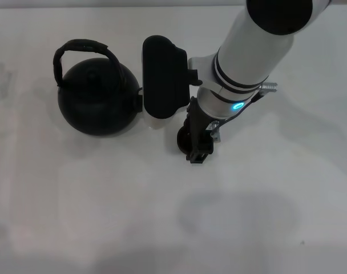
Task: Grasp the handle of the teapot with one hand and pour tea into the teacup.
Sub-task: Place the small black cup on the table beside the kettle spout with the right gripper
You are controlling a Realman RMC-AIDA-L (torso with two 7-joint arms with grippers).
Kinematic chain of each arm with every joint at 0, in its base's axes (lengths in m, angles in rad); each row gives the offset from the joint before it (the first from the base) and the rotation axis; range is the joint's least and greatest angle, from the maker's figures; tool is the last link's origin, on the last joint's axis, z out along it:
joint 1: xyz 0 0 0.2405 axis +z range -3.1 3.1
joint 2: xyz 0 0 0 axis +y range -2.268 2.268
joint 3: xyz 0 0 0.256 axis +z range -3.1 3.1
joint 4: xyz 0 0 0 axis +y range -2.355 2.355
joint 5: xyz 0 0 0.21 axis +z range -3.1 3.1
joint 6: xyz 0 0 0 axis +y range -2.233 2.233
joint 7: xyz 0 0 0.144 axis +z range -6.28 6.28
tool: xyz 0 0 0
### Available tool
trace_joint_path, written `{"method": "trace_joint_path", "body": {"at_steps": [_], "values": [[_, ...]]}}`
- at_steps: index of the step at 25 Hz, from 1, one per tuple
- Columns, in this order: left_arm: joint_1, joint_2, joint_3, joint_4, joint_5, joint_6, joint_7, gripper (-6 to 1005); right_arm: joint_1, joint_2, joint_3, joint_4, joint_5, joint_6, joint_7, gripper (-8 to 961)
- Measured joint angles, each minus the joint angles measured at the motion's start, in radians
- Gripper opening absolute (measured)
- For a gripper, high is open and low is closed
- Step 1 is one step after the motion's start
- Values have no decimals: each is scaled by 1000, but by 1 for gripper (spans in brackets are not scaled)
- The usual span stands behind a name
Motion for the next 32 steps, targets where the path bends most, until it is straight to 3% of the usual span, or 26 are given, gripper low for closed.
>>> {"method": "trace_joint_path", "body": {"at_steps": [18, 28, 32], "values": [[-3, 0, 2, 0, 2, 0, 0, 887, 5, 0, -10, 18, 1, -10, -9, 730], [-8, 0, 2, 0, 2, 2, 0, 887, 5, 0, -10, 17, -5, -14, -7, 858], [-8, 0, -1, 0, 2, 2, 0, 887, 3, 0, -9, 13, -8, -19, -7, 860]]}}
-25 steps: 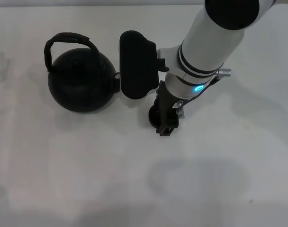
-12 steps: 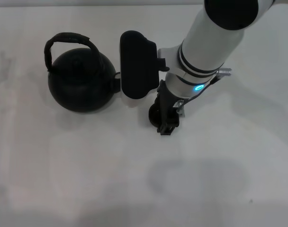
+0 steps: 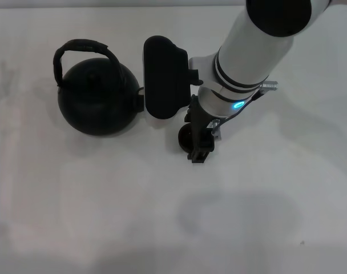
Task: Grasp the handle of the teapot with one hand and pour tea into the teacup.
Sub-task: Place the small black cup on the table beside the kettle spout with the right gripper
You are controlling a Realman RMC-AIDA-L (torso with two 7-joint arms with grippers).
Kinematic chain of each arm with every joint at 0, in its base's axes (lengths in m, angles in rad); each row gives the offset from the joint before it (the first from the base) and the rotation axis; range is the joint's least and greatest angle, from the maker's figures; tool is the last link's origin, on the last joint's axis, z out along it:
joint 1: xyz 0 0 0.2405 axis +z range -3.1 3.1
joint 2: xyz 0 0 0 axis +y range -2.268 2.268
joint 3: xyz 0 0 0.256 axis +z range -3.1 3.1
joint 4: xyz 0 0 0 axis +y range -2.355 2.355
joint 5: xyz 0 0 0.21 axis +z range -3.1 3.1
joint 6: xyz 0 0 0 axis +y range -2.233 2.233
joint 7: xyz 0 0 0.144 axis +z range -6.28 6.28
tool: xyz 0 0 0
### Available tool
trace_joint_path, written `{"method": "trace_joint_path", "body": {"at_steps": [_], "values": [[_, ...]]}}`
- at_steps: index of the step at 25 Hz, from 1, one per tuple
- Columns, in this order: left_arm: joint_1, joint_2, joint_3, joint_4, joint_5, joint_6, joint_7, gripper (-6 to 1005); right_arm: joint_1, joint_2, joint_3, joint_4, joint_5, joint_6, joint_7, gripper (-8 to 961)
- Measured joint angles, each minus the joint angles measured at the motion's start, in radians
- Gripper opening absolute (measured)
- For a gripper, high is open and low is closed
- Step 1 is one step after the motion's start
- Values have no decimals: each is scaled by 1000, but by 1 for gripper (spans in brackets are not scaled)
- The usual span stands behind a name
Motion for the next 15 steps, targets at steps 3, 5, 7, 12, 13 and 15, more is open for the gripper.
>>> {"method": "trace_joint_path", "body": {"at_steps": [3, 5, 7, 12, 13, 15], "values": [[1, 0, -1, 0, 0, 1, 0, 888, -11, 0, 12, -2, 4, -12, -5, 860], [2, 0, -2, 0, -1, 1, 0, 888, -17, 0, 18, -3, 4, -16, -6, 860], [1, 0, -2, -1, -1, 1, 0, 888, -30, 0, 35, -5, 5, -18, -6, 860], [-1, 0, -2, 0, -2, -1, 0, 888, -65, 0, 85, -10, 6, -21, -10, 860], [-1, 0, -2, 0, -3, -1, 0, 888, -73, 0, 99, -12, 7, -22, -13, 860], [-1, 1, -2, 0, -4, -1, 0, 888, -94, 0, 136, -15, 11, -22, -21, 861]]}}
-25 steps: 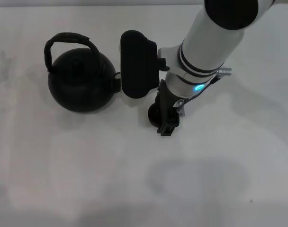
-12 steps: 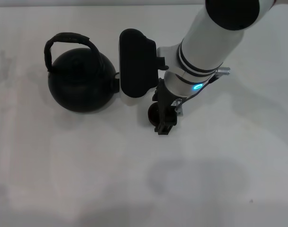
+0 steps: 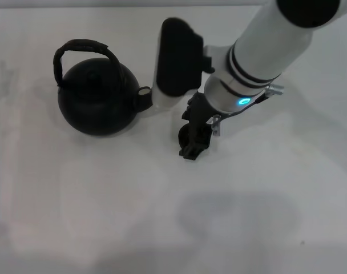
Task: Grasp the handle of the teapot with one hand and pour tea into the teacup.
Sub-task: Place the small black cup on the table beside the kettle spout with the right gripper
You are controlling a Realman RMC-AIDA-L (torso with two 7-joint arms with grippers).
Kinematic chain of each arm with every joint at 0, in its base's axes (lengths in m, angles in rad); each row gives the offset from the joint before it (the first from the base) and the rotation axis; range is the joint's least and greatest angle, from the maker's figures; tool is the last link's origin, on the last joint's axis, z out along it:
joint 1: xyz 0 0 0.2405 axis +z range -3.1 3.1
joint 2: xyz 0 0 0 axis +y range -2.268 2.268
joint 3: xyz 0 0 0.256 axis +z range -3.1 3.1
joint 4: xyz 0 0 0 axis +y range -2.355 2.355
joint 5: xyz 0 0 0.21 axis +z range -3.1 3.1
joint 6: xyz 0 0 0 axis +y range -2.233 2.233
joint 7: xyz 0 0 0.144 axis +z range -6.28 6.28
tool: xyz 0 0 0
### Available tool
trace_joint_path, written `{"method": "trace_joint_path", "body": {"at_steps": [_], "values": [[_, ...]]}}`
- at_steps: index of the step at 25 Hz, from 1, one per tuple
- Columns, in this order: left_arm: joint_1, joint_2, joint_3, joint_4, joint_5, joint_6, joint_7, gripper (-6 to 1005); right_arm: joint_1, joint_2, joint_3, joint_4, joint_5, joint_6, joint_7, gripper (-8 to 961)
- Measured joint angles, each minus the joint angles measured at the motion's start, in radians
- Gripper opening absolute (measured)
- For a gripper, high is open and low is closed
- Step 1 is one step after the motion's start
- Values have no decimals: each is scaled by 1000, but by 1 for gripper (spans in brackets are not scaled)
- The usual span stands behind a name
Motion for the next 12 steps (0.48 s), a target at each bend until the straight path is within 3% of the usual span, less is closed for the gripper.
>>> {"method": "trace_joint_path", "body": {"at_steps": [12], "values": [[0, 1, 0, -6, -3, -1, 0, 887, -118, -4, 241, -4, 98, 31, -138, 861]]}}
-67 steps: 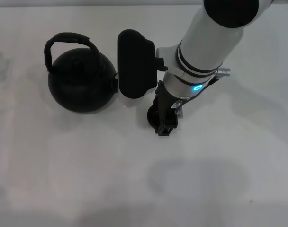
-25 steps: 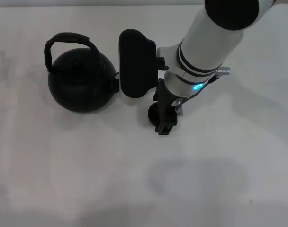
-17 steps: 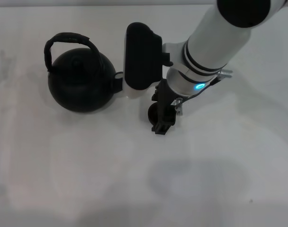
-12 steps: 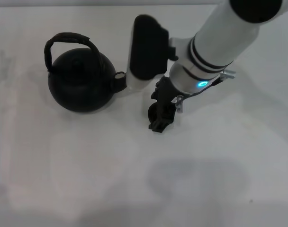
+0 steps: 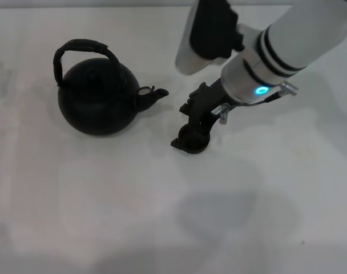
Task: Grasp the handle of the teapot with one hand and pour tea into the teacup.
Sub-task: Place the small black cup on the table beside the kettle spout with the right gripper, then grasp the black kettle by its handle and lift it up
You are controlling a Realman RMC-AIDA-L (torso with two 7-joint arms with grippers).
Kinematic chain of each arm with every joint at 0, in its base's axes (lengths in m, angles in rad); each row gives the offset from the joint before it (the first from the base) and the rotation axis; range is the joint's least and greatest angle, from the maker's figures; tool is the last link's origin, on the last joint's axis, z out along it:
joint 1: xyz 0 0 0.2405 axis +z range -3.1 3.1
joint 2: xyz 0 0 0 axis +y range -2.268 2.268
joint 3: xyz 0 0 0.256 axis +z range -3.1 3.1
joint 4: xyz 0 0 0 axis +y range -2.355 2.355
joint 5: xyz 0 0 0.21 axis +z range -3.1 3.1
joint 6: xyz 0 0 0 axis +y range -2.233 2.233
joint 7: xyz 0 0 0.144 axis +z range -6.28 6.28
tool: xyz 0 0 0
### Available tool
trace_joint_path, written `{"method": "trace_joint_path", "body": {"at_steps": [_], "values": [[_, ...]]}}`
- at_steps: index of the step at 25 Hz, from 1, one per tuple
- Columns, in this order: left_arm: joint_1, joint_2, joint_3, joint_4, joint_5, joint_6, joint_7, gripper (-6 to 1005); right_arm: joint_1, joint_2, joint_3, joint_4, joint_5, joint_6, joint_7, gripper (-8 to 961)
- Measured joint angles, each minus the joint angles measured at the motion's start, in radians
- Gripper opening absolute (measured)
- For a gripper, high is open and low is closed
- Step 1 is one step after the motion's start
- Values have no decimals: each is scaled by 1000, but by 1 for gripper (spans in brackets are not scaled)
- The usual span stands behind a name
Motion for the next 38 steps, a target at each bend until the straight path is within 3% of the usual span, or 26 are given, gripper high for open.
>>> {"method": "trace_joint_path", "body": {"at_steps": [6, 19, 21, 27, 31, 38], "values": [[2, 0, 0, -2, 0, 0, 0, 887, -45, -5, 117, 0, 16, 27, -53, 864], [5, 0, 0, 2, 7, 7, 0, 888, -171, -9, 548, 47, 106, 58, -231, 861], [5, 0, 3, 4, 7, 8, 0, 888, -189, -9, 641, 98, 197, 42, -276, 861], [9, -2, 8, 6, 9, 9, 0, 888, -275, -6, 903, 339, 677, -19, -574, 858], [13, -4, 10, 6, 17, 9, 0, 888, -344, -2, 932, 457, 1040, -56, -871, 856], [30, -3, 11, 6, 75, 9, 0, 887, -361, -1, 934, 641, 1396, -61, -1656, 856]]}}
